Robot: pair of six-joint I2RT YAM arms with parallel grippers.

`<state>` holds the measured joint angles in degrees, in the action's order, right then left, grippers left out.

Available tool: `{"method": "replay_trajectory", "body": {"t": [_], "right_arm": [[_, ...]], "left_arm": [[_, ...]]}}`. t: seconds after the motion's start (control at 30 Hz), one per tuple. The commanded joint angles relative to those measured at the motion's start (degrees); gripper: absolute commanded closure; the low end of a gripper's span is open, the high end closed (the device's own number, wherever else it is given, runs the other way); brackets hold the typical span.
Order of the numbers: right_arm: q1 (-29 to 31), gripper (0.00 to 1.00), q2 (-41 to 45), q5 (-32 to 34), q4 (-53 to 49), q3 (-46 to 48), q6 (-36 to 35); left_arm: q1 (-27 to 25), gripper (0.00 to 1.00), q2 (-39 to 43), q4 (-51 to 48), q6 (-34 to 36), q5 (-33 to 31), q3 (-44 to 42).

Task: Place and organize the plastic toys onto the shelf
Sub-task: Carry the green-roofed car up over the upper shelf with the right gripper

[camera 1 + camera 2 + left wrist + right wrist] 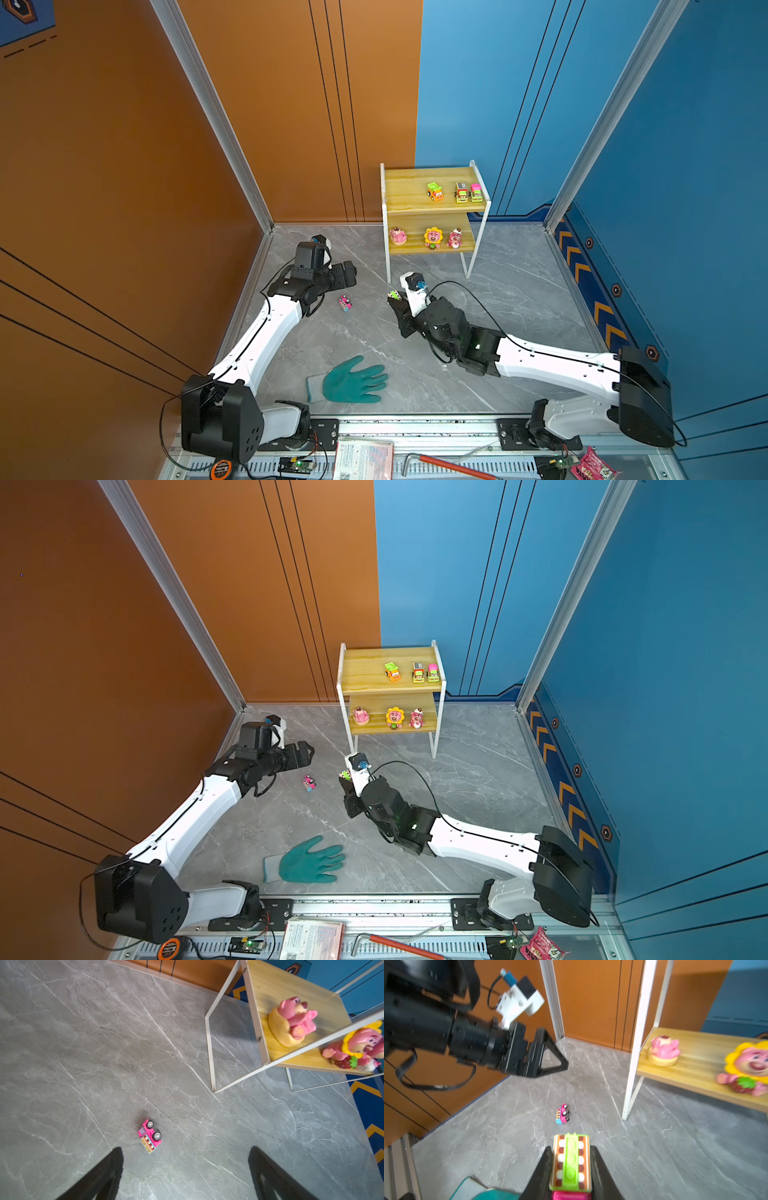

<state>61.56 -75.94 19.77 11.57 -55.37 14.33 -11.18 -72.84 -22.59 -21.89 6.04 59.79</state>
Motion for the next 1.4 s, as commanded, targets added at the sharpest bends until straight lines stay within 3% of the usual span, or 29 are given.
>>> {"method": "replay_trajectory", "body": {"t": [0.0,0.2,0.63,0.97,1.37], "right_arm": [[-3.21,0.79,1.85,2.47,-13.62,-7.26,-0.38],[-10.26,0.79,-0.82,0.18,-17.35,-18.88,-0.19],[-20.28,0.78,-19.71,-2.95,-21.58,-46.31,-2.9],[-24.56,0.78,-30.38,-4.42,-24.33,-60.11,-2.15],[-24.74,0.78,-38.79,-2.26,-28.28,-70.26,-3.2]], "left_arm": [[-1.13,0.05,2.5,-0.05,1.65,-0.77,0.38],[-3.51,0.05,4.96,2.17,2.75,1.21,-0.38],[-7.0,0.05,3.93,2.9,3.44,2.66,-0.38],[-7.6,0.06,3.49,2.9,3.75,2.22,-0.38],[-8.14,0.06,3.4,2.9,4.05,1.54,-0.38]]}}
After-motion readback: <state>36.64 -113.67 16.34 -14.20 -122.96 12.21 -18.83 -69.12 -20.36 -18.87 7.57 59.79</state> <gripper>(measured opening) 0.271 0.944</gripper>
